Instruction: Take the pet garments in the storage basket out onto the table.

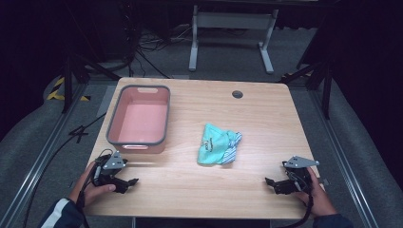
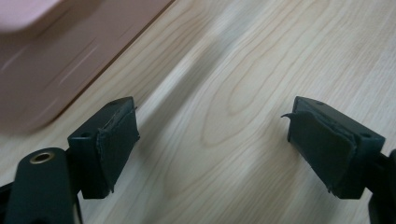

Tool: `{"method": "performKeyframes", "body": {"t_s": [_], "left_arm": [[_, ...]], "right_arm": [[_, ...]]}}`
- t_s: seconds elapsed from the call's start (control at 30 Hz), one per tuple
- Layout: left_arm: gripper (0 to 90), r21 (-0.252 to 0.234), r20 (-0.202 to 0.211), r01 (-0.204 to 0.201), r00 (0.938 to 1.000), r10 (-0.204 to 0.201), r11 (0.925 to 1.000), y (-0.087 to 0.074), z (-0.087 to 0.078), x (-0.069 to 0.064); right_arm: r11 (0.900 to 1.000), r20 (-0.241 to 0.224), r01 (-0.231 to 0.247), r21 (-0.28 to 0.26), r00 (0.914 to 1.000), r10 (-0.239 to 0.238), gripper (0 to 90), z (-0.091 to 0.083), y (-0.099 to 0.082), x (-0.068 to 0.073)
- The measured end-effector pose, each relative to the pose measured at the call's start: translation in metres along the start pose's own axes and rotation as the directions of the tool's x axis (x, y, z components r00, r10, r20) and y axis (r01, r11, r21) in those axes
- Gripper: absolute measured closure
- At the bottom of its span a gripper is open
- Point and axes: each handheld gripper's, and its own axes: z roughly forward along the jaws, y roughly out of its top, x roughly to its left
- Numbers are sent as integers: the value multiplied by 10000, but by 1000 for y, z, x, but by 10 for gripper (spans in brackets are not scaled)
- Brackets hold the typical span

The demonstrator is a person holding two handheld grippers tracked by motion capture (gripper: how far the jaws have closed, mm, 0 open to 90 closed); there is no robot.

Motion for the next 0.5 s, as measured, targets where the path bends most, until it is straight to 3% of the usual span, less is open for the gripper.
{"method": "performKeyframes", "body": {"t_s": [0.03,0.17,0.23,0.5], "left_arm": [[157,-176,202,317,9993,-313,9993,-7,-2,5],[149,-855,57,558,9984,-555,9948,-21,-5,10],[148,-874,-106,604,9980,-615,9943,-22,-7,10],[142,-838,-116,668,9976,-680,9942,-22,-6,9]], "right_arm": [[10000,-5,-11,-3,10000,11,5,0,0,0],[10000,-4,-1,-2,10000,1,5,0,0,0],[10000,-14,-1,-4,10000,1,5,0,0,0],[10000,19,7,-6,10000,-7,5,0,0,0]]}}
